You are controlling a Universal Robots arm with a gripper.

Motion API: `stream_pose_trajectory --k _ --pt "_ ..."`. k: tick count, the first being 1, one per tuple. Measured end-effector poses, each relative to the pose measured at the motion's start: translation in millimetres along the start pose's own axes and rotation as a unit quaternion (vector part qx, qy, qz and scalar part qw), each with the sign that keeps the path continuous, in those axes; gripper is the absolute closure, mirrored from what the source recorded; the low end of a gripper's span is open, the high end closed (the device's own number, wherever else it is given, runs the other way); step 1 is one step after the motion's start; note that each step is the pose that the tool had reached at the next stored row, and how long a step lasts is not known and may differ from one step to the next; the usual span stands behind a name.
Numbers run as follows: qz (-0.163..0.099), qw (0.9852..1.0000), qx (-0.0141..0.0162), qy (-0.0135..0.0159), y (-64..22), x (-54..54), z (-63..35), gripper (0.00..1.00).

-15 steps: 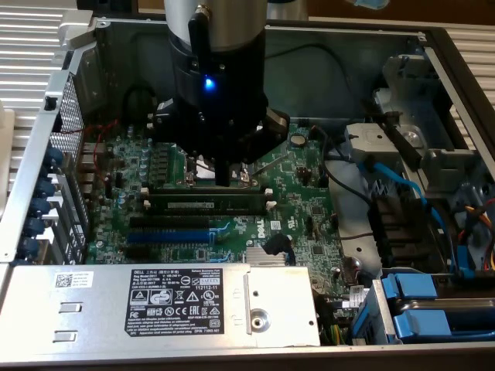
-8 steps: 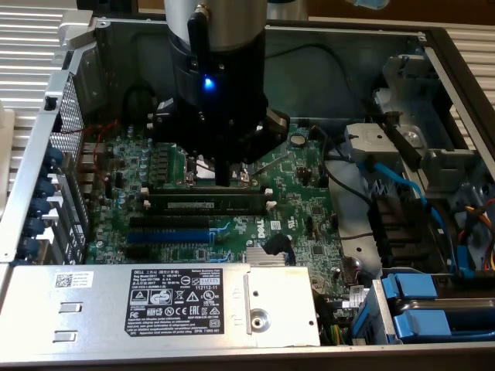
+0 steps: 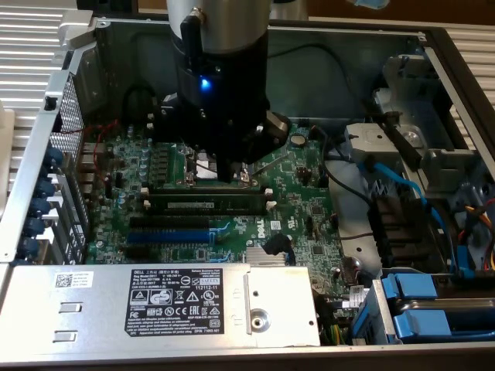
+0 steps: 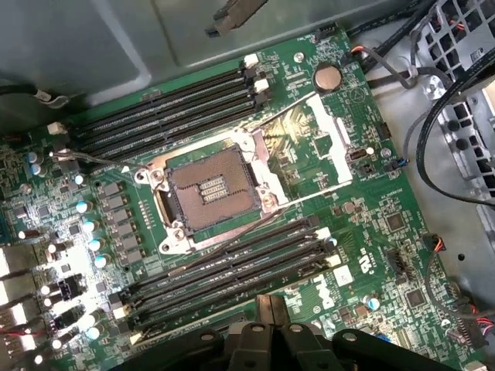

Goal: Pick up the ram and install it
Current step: 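Press down the ram until it locks into place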

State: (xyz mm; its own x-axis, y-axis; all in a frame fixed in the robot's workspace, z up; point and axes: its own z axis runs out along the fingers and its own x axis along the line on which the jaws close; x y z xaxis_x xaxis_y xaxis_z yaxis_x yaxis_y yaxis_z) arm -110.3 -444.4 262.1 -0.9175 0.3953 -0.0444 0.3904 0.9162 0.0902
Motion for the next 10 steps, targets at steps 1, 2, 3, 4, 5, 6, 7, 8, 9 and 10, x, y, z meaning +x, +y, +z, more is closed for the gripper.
stream_pose_trajectory --k 1,2,3,4,5,6,7,8,9,10 --pt "0.014 0.9999 0.0004 -0.0012 -0.1 -0.1 0.0 0.89" --pt "0.031 0.9995 0.001 -0.0027 -0.1 0.0 0.0 0.89" --pt "0.047 0.9989 0.0018 -0.0042 -0.1 0.0 0.1 0.89" --pt "0.064 0.998 0.0026 -0.0057 -0.1 0.0 0.1 0.89" --pt "0.079 0.9968 0.0033 -0.0071 -0.1 0.0 0.2 0.89" --pt "0.094 0.9955 0.0039 -0.0084 -0.1 0.0 0.4 0.89" --pt "0.1 0.995 0.0043 -0.0089 -0.1 0.0 0.6 0.89" --pt "0.101 0.9948 0.0043 -0.009 -0.1 0.0 0.6 0.89" --pt "0.101 0.9948 0.0043 -0.009 -0.1 0.0 0.6 0.89" --pt "0.101 0.9948 0.0043 -0.0091 -0.1 0.0 0.6 0.89"
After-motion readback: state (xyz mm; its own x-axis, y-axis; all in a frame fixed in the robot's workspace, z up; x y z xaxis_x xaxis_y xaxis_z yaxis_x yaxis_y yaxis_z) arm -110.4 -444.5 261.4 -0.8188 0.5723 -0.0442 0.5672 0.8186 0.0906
